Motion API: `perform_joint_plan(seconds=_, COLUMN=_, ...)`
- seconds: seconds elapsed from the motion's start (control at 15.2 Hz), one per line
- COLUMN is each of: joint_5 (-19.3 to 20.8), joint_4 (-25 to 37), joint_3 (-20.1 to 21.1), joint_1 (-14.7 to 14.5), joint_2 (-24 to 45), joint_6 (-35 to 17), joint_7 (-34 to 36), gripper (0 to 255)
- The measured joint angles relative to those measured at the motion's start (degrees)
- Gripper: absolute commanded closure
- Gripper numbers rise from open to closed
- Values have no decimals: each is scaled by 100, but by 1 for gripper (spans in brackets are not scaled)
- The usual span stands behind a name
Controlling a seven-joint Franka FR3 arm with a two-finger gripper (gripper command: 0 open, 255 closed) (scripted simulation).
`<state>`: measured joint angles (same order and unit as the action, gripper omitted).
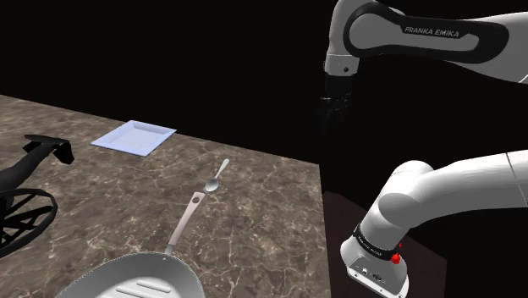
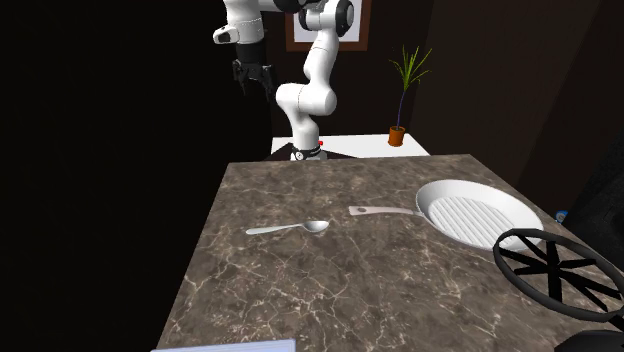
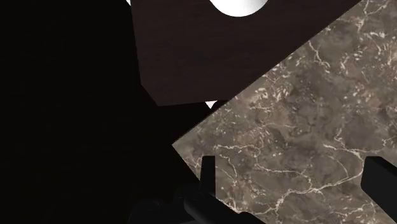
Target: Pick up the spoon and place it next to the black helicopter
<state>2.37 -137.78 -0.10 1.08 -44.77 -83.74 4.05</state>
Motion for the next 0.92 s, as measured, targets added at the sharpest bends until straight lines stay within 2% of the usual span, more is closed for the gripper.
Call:
perform_joint_plan(seconds=0.13, joint_5=-65, joint_4=-60, joint_3=48, joint_1=2, joint_2=-7, joint_6=-59, joint_7=106, gripper=0)
perform_joint_plan(seconds=0.4, joint_5=-530, joint_4=-306, joint_3=386, joint_1=18, joint_2=178, joint_6=-564, joint_7=896, gripper=0)
perform_joint_plan(seconds=0.92, joint_5=-1440, joint_4=-466, joint_3=1174, joint_1=47, joint_2=1112, joint_6=-1972, joint_7=2588, gripper=0)
